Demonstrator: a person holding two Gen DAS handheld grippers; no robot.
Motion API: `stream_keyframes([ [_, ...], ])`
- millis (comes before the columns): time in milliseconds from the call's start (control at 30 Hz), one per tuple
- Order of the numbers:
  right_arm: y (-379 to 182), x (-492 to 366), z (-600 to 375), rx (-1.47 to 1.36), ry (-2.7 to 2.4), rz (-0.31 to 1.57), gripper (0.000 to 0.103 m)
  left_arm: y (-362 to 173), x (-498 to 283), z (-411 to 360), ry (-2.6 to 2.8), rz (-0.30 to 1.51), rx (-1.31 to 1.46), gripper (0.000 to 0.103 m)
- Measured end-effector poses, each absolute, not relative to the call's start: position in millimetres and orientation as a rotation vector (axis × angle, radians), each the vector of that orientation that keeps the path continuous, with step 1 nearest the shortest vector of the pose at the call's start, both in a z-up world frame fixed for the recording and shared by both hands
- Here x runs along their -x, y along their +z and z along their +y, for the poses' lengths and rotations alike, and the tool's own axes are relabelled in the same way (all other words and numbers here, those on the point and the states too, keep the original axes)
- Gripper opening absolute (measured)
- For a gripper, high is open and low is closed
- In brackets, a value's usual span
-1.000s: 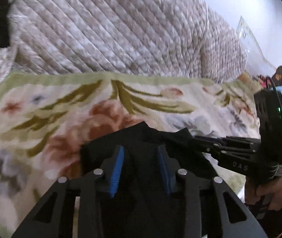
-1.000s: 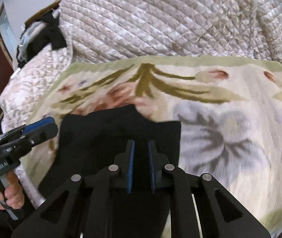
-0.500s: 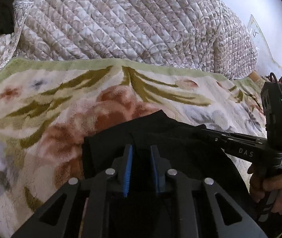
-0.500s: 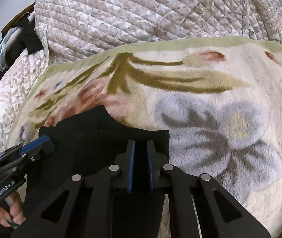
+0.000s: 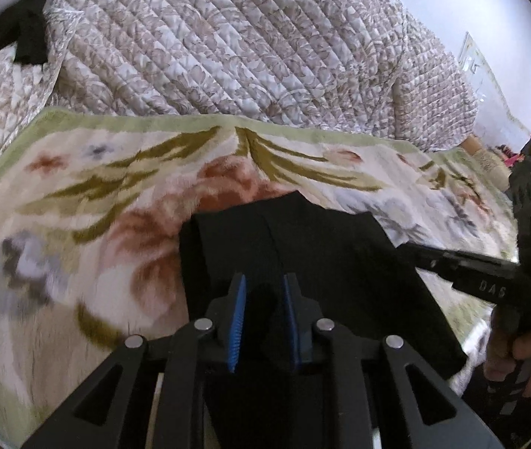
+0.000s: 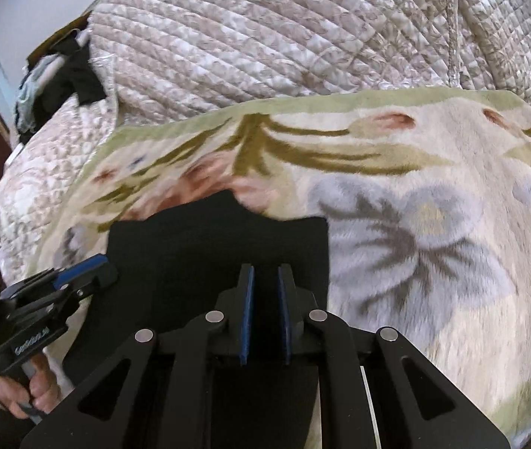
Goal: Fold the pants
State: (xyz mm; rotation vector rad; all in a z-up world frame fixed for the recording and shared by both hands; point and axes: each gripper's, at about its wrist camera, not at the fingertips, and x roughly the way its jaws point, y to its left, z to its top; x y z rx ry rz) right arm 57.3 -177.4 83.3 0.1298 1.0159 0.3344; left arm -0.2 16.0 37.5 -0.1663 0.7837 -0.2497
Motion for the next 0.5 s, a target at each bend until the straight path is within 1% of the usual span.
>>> stream_keyframes([
  [233,71,-4,-165,-0.07,0.382,1.066,0.012,23,45,16,-0.263,0.805,0.163,0.022],
  [500,68,3,-168,-0.077,0.384,1.059,0.012,17,48,19,-0.258,0.812,0.163,0.023],
])
